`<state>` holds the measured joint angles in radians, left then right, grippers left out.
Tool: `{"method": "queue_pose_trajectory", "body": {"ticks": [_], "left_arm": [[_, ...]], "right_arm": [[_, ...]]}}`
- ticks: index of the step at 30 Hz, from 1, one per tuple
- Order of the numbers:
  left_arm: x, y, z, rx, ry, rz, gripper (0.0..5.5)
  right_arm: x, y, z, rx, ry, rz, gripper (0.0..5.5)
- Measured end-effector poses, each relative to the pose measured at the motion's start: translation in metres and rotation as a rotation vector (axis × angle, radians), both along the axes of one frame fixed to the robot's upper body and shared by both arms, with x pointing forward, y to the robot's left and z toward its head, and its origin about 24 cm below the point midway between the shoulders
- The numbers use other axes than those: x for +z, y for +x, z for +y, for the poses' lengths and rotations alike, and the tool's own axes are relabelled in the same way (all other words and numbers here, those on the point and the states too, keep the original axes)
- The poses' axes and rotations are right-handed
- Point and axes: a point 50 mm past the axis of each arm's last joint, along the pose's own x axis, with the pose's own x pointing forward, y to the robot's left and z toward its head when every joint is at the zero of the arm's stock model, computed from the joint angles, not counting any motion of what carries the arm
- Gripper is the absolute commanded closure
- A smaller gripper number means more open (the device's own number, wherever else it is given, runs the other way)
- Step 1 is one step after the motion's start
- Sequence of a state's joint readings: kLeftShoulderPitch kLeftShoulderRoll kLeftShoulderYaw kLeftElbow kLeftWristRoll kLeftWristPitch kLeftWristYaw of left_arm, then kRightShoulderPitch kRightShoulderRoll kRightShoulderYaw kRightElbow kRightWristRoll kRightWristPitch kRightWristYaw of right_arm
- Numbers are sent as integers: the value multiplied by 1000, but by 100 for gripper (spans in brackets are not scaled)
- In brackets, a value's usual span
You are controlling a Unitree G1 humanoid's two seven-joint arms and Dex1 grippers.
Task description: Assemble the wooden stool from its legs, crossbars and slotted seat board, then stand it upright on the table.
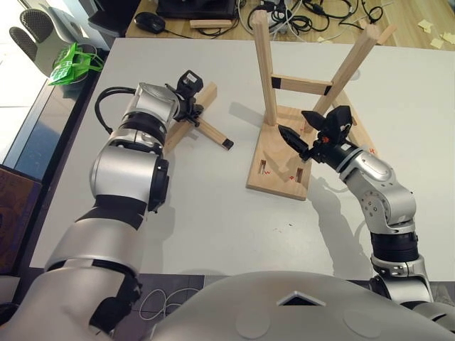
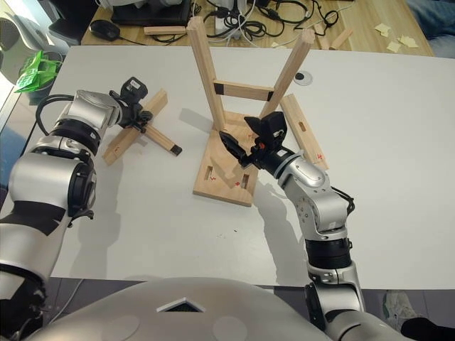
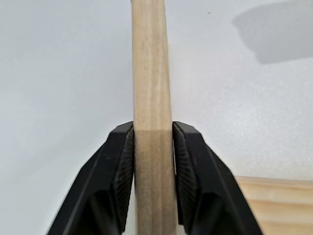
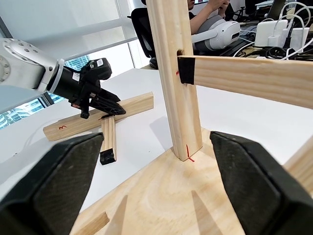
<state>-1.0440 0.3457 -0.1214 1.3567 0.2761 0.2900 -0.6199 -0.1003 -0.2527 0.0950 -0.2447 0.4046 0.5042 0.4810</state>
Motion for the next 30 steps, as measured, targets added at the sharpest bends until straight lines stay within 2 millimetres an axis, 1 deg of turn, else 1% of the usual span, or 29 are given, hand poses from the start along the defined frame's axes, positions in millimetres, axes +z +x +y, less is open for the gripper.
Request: {"method": "queue_pose_trajectory", "body": {"ticks": [5,9,10,11,14,19,21,24,26,28,30], "left_arm": [[3,1,-2,-19,-52,10,444],[18,5,5,-8,-90,-28,444],[24,6,11,2,-103,-41,444],[31,7,20,22,-117,-60,445],[41,5,42,79,-140,-90,445],[69,0,82,246,-306,-209,446],[79,-2,92,287,-361,-246,446],[87,-1,92,306,-449,-272,446],[100,1,90,315,-540,-311,446],[112,0,88,324,-604,-344,446],[118,-6,86,320,-651,-361,446]], "right_arm": [[0,0,0,-10,3,-3,147],[0,1,-2,-23,3,-5,147],[0,1,-3,-28,4,-6,147],[0,1,-4,-35,5,-7,147],[1,2,-7,-50,7,-11,147],[4,3,-13,-89,10,-19,147],[4,4,-15,-96,10,-22,147],[8,6,-15,-92,9,-34,147],[15,8,-11,-70,8,-58,147],[15,7,-7,-36,9,-44,147],[15,7,-6,-27,6,-37,147]]}}
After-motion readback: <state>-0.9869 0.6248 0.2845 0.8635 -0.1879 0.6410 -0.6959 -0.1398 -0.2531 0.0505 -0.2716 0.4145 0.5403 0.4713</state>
